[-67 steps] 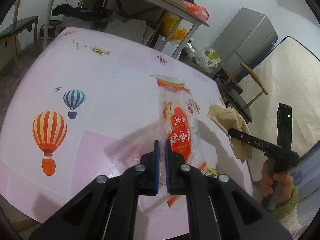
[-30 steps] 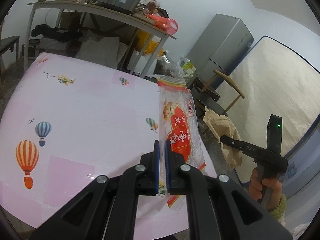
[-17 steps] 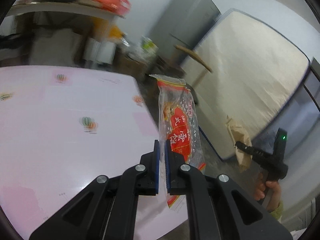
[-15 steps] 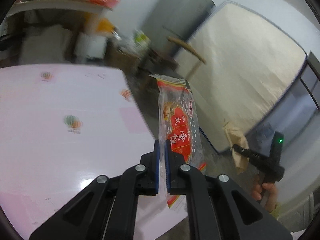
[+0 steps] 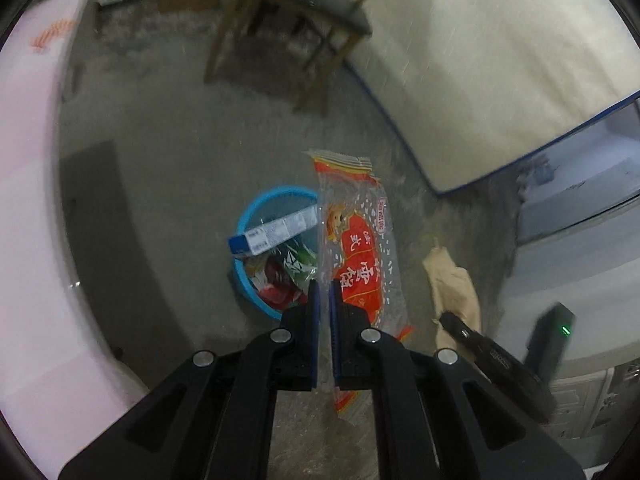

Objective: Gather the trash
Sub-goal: 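Carry the snack bag and cloth over the wastebasket, then open both tools to drop the bag and cloth into the wastebasket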

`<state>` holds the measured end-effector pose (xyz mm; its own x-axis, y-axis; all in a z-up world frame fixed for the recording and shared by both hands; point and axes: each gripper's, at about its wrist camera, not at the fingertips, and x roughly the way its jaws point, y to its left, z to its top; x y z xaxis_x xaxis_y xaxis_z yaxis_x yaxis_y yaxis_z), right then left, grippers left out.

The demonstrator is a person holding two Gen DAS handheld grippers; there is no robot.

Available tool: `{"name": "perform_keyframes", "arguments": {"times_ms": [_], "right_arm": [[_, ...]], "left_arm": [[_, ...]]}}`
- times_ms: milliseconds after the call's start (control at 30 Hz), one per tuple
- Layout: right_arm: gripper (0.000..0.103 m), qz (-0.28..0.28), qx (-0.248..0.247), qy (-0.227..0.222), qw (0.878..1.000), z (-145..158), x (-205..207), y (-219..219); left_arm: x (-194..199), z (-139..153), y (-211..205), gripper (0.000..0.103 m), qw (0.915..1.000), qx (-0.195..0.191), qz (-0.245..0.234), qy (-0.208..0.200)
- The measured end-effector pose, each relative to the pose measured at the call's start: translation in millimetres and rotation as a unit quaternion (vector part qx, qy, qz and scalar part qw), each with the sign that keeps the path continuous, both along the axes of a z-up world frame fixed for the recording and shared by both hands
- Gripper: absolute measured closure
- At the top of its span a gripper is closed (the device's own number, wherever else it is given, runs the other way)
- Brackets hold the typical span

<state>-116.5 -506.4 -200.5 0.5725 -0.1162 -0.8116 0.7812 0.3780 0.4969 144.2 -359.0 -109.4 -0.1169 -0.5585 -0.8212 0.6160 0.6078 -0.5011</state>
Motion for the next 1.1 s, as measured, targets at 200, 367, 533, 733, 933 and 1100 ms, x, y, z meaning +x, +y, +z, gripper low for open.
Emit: {"name": "perform_keyframes", "arguments": {"times_ms": [200,367,533,733,933,1100], "right_arm": [[0.097,-0.019,0.027,0.001,0.999,-25,-2,-19],[0.097,-0.020,0.046,0.004,0.999,-49,9,-33],[0.097,-0.019,0.060,0.007,0.998,-62,17,-35],[0.096,-0.016,0.064,0.011,0.998,-65,17,-31],[0.093,-0.007,0.061,0.023,0.998,-69,26,-36],[0.085,0.008,0.057,0.037,0.998,-76,55,-55]], "left_arm": [[-1,-70,-72,0.098,0.9969,0.077,-0.016,0.005],[4,-117,-95,0.094,0.9916,0.127,-0.013,0.017],[7,-129,-94,0.057,0.9869,0.159,-0.014,0.024],[11,-111,-85,0.050,0.9906,0.134,0.002,0.025],[12,-53,-70,0.045,0.9959,0.090,-0.009,-0.007],[5,15,-28,0.034,0.9962,0.046,-0.034,-0.066]]}}
